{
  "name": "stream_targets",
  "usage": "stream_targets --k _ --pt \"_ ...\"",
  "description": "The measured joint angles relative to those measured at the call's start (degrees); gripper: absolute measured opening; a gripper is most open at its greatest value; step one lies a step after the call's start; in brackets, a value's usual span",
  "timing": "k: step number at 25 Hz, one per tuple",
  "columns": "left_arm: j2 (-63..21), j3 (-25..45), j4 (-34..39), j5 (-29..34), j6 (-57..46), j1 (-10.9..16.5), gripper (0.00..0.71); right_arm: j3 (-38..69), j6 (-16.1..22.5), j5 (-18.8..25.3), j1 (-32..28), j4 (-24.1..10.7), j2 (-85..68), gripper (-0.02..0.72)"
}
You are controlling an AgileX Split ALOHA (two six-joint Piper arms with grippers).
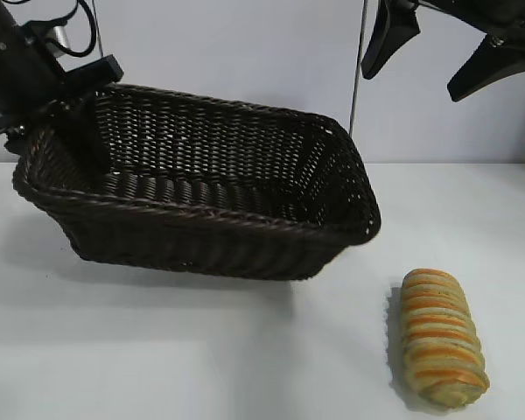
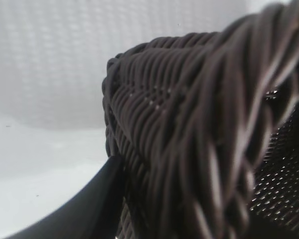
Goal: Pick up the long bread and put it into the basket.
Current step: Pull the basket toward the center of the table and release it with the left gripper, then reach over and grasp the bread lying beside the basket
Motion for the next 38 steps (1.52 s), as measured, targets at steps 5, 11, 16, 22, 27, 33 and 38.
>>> stream_targets --k 5,11,16,22,27,33,38 --pt "2.25 -0.07 -1.03 -0.58 0.69 0.1 0.255 0.0 0.0 -0.69 0.0 0.0 0.0 0.695" --pt "3.65 -0.07 -1.22 -1.7 1.31 0.21 0.255 0.0 0.0 -1.23 0.0 0.11 0.0 0.695" --pt "3.65 -0.07 -1.21 -1.58 1.59 0.21 0.323 0.0 0.0 -1.68 0.0 0.16 0.0 0.695" --pt "3.25 -0.49 -1.26 -0.39 1.74 0.21 0.664 0.0 0.13 -1.68 0.0 0.16 0.0 0.695" --pt "0.09 -1.8 0.35 -0.24 -0.14 0.51 0.689 0.0 0.17 -1.68 0.0 0.46 0.0 0.695" --pt "-5.33 -2.47 4.2 1.44 -3.09 2.35 0.694 0.0 0.17 -1.23 0.0 1.31 0.0 0.695" --pt "-11.17 -2.47 5.56 2.4 -3.4 4.28 0.694 0.0 0.17 -0.33 0.0 1.43 0.0 0.695"
